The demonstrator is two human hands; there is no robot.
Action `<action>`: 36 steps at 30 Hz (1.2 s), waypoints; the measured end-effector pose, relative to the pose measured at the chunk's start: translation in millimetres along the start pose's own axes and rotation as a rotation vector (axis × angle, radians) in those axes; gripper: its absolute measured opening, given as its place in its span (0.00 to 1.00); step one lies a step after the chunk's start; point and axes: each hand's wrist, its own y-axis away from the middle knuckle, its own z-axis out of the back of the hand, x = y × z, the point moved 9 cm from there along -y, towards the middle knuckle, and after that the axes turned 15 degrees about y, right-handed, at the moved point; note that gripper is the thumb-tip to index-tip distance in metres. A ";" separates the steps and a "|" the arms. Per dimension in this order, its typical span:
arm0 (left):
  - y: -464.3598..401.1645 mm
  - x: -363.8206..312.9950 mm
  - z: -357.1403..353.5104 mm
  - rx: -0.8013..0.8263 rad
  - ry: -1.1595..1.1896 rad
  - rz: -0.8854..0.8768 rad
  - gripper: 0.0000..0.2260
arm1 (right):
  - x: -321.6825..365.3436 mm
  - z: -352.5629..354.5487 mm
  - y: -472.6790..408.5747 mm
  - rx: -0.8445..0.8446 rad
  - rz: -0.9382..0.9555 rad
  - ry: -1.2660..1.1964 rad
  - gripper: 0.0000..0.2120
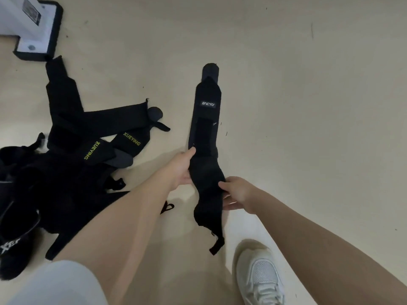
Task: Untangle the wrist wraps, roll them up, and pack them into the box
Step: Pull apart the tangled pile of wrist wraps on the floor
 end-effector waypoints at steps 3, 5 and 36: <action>4.4 34.9 12.1 0.000 -0.066 0.051 0.26 | -18.0 -14.9 -4.5 -0.032 -0.123 -0.066 0.08; 8.5 53.0 17.9 0.013 -0.075 0.044 0.25 | -25.6 -18.7 -7.0 -0.096 -0.158 -0.021 0.09; 163.0 16.2 327.8 -0.669 -0.777 -0.628 0.32 | 115.7 -284.5 -25.3 -0.110 0.329 1.172 0.21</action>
